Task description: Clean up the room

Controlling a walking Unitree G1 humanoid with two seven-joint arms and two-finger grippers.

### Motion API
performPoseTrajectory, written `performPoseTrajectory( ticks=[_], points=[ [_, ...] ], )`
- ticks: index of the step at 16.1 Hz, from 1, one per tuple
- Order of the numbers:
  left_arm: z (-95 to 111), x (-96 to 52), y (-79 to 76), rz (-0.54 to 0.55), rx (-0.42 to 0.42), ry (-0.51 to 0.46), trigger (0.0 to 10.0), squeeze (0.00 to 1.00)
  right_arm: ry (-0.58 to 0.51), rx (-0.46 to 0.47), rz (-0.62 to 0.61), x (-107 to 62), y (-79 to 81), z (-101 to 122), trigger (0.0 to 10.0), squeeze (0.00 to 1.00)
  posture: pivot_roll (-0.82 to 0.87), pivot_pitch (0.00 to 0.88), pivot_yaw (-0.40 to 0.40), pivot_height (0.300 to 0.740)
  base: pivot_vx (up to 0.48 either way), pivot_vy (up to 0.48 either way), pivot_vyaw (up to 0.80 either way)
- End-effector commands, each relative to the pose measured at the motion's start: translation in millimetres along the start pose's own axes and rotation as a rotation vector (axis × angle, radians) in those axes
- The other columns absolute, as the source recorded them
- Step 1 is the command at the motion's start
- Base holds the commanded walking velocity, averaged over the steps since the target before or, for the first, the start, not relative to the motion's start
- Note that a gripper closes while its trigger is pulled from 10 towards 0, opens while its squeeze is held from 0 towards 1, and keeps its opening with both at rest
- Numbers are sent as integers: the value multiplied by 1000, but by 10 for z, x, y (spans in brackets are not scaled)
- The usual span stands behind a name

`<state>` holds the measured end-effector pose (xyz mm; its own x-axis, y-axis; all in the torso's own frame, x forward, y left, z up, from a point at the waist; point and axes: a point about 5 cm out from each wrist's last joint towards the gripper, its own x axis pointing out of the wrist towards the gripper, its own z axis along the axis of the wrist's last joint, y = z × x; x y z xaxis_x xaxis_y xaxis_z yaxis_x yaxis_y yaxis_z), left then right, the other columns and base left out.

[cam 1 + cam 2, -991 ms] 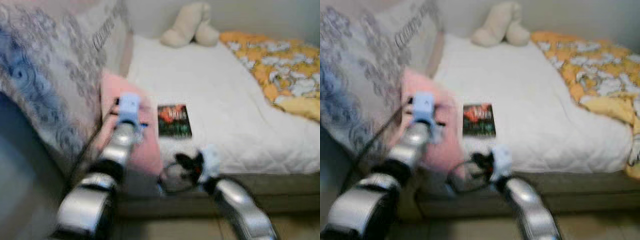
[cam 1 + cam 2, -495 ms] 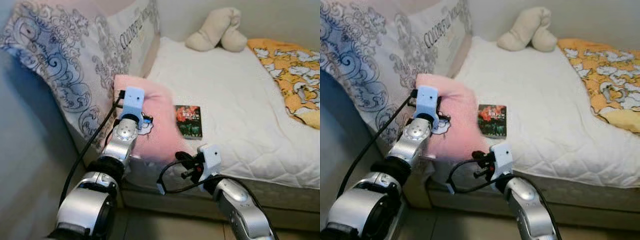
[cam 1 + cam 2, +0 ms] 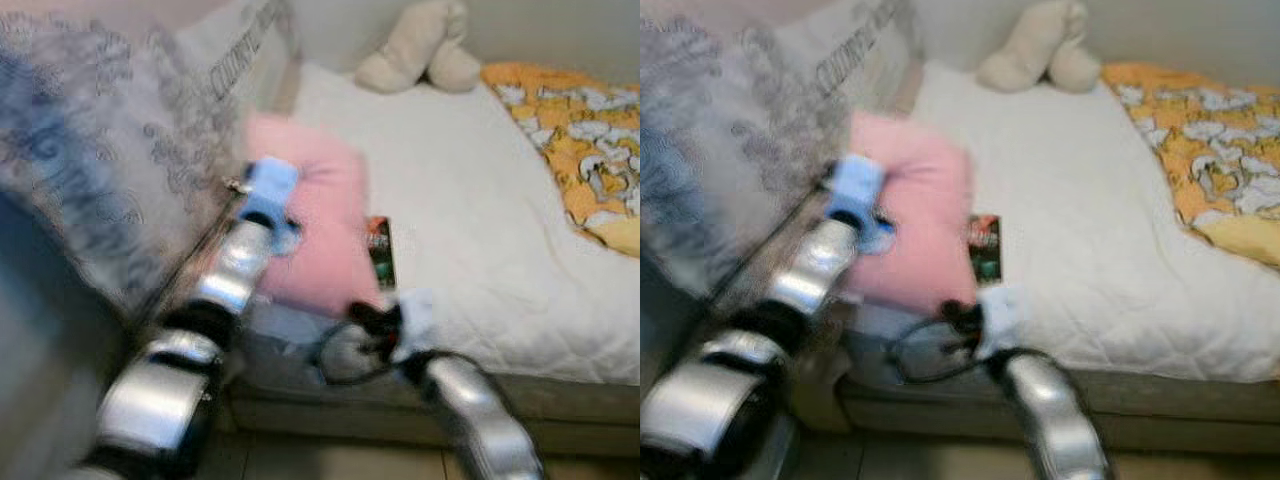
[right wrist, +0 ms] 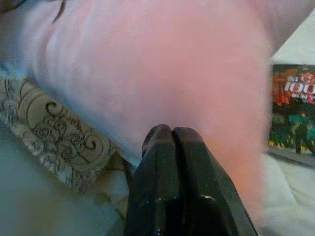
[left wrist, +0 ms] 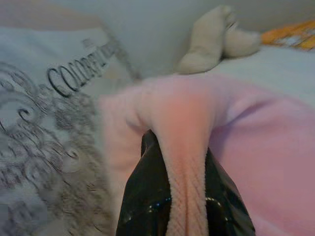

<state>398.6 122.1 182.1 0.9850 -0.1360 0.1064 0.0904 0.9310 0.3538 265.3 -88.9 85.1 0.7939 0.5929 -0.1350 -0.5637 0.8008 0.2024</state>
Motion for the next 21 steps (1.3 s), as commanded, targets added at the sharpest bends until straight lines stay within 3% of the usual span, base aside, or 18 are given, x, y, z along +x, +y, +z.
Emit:
performPoseTrajectory(
  ticks=[1, 4, 7, 10, 13, 16, 21],
  points=[
    [240, 73, -97, -21, 2, -82, 10000, 0, 2, -21, -44, -82, -116, 8, 10000, 0, 151, 31, 8, 740, 465, 0, 0],
    [279, 138, 41, 20, 6, -59, 10000, 0, 10, -21, -37, -113, -100, -11, 10000, 0, 138, 46, 6, 740, 471, 0, 0],
    [192, 174, 329, 137, 93, 52, 10000, 0, 35, -31, -34, -210, -98, -23, 10000, 0, 97, 97, -26, 740, 91, 0, 0],
    [101, 157, 424, 142, 196, 106, 10000, 0, 81, -42, -21, -412, -78, -42, 10000, 0, 40, 165, -74, 740, 0, 0, 0],
    [14, 129, 441, 197, 202, 152, 10000, 0, 139, -59, -11, -602, -46, -77, 10000, 0, -21, 210, -114, 740, 0, 0, 0],
    [38, 126, 536, 226, 307, 130, 10000, 0, 171, -56, -14, -722, 16, -94, 10000, 0, -51, 226, -121, 740, 0, 0, 0],
    [463, 262, 526, 79, 544, -34, 10000, 0, 187, -36, -13, -712, 97, -136, 10000, 0, -28, 221, -99, 740, 0, 0, 0]
  ],
)
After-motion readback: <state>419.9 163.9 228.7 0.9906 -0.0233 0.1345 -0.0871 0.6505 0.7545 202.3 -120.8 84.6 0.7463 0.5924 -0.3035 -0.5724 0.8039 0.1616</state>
